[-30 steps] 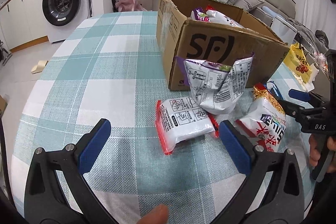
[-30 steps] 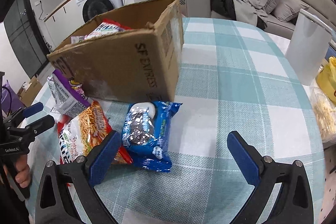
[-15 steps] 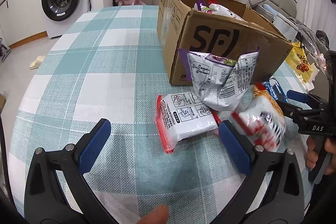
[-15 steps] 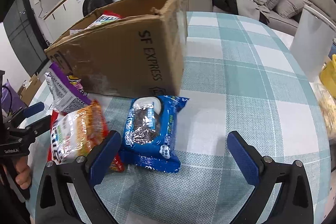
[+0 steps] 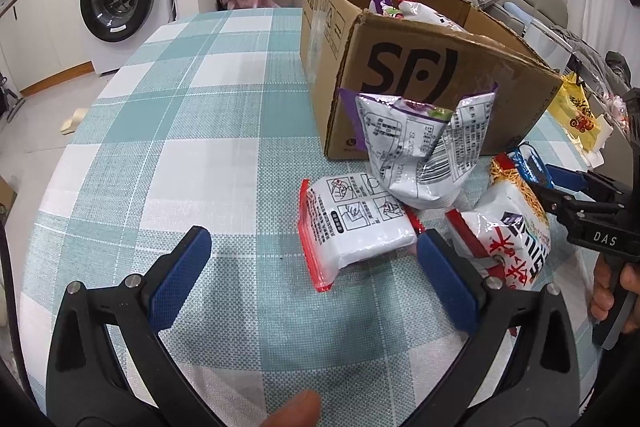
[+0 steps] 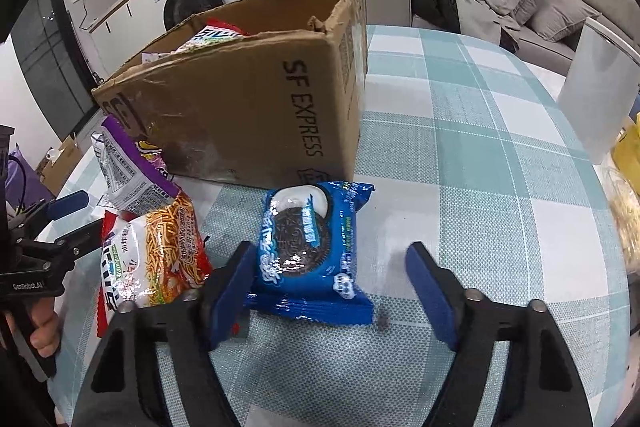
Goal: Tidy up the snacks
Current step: 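Grasp the white-and-red packet with the left tool while the right tool grasps the blue Oreo packet, then lift both held packets and carry them over the box, lowering them inside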
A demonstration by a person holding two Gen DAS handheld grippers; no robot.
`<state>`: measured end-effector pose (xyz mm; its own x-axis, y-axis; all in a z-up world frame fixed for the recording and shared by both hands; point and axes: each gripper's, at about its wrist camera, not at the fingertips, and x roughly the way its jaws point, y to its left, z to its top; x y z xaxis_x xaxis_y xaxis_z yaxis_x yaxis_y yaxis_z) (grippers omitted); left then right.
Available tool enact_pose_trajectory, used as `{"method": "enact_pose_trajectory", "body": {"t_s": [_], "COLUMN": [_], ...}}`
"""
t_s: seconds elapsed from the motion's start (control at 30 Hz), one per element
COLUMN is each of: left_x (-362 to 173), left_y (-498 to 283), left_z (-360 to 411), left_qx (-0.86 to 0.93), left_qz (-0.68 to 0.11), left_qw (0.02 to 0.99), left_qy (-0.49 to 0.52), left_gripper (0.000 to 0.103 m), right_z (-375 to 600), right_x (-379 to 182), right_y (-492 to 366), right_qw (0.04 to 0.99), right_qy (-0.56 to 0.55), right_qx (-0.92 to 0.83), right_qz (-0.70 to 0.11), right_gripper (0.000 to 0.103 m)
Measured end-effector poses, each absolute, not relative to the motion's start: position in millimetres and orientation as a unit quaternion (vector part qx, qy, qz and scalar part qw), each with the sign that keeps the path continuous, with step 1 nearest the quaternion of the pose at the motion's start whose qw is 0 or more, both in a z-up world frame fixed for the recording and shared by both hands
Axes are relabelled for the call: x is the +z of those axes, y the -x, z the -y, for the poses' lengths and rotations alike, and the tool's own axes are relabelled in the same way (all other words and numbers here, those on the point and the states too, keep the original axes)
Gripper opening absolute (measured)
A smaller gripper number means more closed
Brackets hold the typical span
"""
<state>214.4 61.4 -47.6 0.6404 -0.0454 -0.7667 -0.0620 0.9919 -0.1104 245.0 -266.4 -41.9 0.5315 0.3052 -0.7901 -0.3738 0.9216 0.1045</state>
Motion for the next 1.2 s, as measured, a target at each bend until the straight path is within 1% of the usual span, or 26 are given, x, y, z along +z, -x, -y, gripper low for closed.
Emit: {"method": "enact_pose_trajectory", "body": {"t_s": [0.03, 0.1, 0.13, 0.2, 0.3, 0.47, 0.8, 0.9, 0.97, 1.03, 1.1, 1.2], "left_x": [-48, -48, -48, -48, -48, -47, -48, -50, -51, -50, -48, -48], "left_y": [-214, -215, -214, -214, -214, -214, -224, -225, -225, -224, -222, -219], "left_z": [-61, -62, -62, -62, -63, -61, -54, -57, -56, -53, -51, -49], "left_qx": [0.005, 0.005, 0.005, 0.005, 0.009, 0.006, -0.004, -0.023, -0.034, -0.053, -0.057, -0.06], "left_qz": [-0.424, -0.424, -0.424, -0.424, -0.424, -0.421, -0.428, -0.428, -0.429, -0.425, -0.422, -0.424], "left_qw": [0.904, 0.903, 0.903, 0.903, 0.903, 0.904, 0.901, 0.899, 0.898, 0.899, 0.901, 0.9], "left_qy": [0.063, 0.066, 0.066, 0.068, 0.067, 0.07, 0.075, 0.087, 0.089, 0.088, 0.083, 0.08], "left_gripper": [0.102, 0.102, 0.102, 0.102, 0.102, 0.102, 0.101, 0.089, 0.071, 0.059, 0.054, 0.054], "right_z": [266, 266, 266, 267, 269, 268, 259, 255, 254, 254, 254, 255], "right_x": [-42, -41, -40, -37, -32, -20, -9, -10, -11, -12, -12, -11], "right_y": [-244, -242, -241, -237, -233, -225, -215, -213, -213, -213, -213, -213], "right_qw": [0.874, 0.871, 0.87, 0.87, 0.867, 0.874, 0.881, 0.88, 0.88, 0.88, 0.88, 0.881], "right_qy": [0.038, 0.031, 0.027, 0.023, 0.004, 0.007, 0.037, 0.044, 0.049, 0.049, 0.049, 0.049], "right_qx": [0.198, 0.211, 0.218, 0.227, 0.241, 0.241, 0.242, 0.245, 0.245, 0.246, 0.245, 0.245], "right_qz": [-0.442, -0.442, -0.442, -0.436, -0.437, -0.422, -0.404, -0.404, -0.404, -0.404, -0.404, -0.402], "right_gripper": [0.067, 0.05, 0.049, 0.044, 0.044, 0.044, 0.044, 0.044, 0.044, 0.044, 0.044, 0.044]}}
